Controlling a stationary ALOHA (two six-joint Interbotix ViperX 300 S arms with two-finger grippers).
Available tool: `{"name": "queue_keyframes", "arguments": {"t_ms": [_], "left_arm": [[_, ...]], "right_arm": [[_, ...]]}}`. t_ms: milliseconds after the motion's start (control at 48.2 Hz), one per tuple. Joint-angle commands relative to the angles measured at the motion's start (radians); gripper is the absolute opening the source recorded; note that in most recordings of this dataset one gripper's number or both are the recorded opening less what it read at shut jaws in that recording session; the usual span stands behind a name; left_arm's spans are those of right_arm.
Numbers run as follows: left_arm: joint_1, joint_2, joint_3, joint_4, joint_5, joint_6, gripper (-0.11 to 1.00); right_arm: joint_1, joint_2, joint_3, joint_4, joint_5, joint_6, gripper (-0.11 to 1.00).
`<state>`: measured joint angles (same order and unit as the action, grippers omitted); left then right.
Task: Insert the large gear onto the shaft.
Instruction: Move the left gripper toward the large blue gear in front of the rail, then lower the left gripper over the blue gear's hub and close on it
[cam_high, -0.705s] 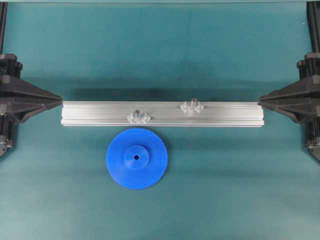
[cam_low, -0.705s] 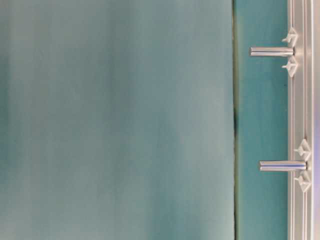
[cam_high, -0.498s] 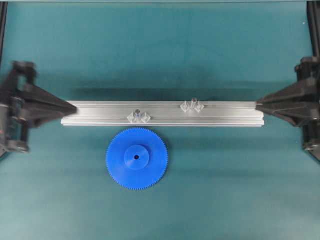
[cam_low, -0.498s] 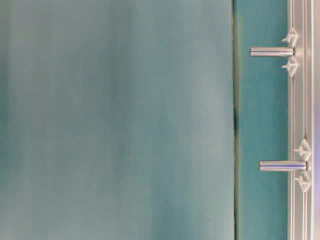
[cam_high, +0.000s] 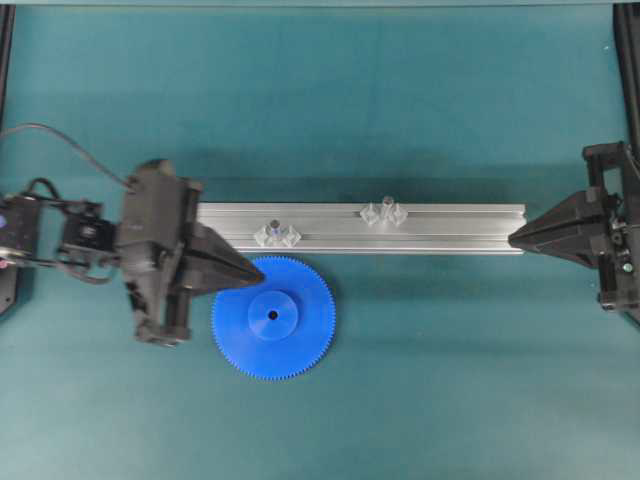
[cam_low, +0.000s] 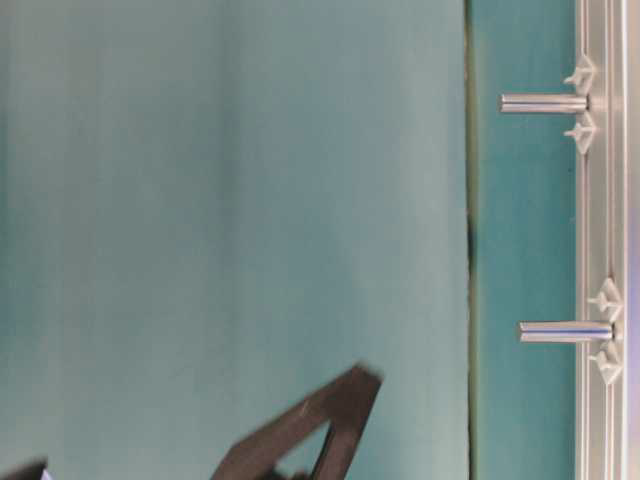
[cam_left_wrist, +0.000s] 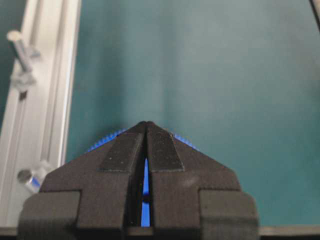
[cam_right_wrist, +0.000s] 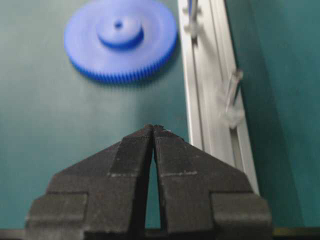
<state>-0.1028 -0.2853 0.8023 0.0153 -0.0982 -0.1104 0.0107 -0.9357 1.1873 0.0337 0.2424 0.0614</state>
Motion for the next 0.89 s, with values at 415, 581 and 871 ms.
{"name": "queue_keyframes", "arguments": {"t_ms": [415,581,871], "left_arm": [[-0.011,0.132,-0.160,0.003,0.256,0.002,0.00],[-0.011,0.146,-0.179,0.003,0.253,0.002,0.01],[-0.011,0.161,-0.198,0.002,0.330,-0.005,0.65]], "right_arm": [[-0.026,0.152,-0.078,-0.023,-0.012,0.002,0.15],[-0.031,0.158,-0.069,-0.023,-0.017,0.003,0.22],[-0.032,0.160,-0.048,-0.018,-0.014,0.011,0.54]]}}
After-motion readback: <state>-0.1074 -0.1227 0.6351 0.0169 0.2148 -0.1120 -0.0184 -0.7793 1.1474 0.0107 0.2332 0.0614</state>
